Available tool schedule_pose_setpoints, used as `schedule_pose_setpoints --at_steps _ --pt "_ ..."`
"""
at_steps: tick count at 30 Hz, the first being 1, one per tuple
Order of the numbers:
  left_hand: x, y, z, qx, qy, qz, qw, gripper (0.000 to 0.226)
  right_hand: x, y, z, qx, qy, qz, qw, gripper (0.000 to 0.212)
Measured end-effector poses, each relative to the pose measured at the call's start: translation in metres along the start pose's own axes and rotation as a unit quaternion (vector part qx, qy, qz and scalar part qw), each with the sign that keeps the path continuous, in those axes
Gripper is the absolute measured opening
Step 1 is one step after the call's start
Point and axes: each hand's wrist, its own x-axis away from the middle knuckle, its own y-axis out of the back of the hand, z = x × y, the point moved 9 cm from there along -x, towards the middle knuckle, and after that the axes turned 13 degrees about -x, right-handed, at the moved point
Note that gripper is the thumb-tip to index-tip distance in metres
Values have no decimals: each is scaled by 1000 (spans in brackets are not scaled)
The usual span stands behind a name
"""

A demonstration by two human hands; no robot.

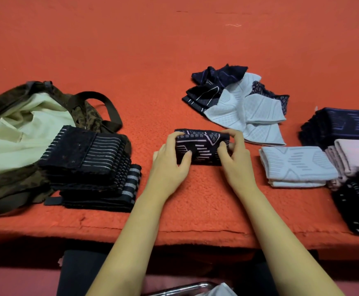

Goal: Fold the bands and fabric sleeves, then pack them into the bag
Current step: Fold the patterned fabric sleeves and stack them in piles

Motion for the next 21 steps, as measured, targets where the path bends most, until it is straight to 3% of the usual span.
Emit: schedule_pose_setpoints --at_steps 4,12,17,21 --pt "-2 -1 7 -1 30 -6 1000 37 -1 -5 -2 31 10 11 999 29" --pt "-26 -6 8 -150 72 4 986 26 -3 -1 -1 91 5 -21 996 27" --pt "-21 -4 9 -132 65 -12 989 21 -3 -1 -3 79 3 -25 997 22" --pt "-19 -5 13 -103 86 -11 991 23 -3 1 -1 44 -13 -31 998 31"
